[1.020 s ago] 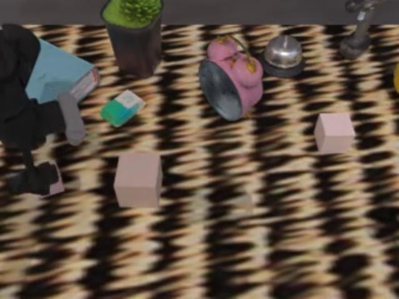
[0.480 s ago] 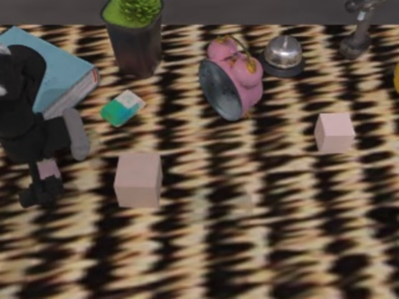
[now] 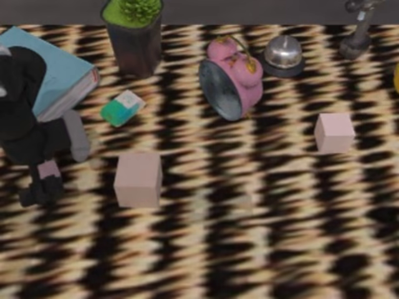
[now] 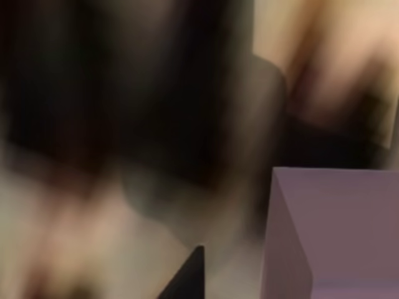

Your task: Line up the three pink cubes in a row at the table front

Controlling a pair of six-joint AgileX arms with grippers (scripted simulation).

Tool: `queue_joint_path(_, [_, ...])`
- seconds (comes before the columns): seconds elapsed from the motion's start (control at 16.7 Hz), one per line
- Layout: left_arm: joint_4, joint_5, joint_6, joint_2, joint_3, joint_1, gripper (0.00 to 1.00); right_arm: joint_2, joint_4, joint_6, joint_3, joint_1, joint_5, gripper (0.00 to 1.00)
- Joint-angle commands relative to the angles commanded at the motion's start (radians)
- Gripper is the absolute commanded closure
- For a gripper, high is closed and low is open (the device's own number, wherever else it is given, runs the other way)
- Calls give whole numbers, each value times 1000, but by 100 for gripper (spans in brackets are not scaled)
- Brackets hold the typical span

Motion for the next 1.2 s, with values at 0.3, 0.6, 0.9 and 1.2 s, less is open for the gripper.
queue_joint_path(0.3, [0,0,0,0,0,0,98,0,0,0,0,0,0,0])
queue_joint_path(0.6, [0,0,0,0,0,0,100,0,0,0,0,0,0,0])
queue_joint_path(0.9, [-52,14,-22,-49,10,0,100,0,0,0,0,0,0,0])
queue_joint_path(1.2, [-191,13,-24,-101,90,13,100,0,0,0,0,0,0,0])
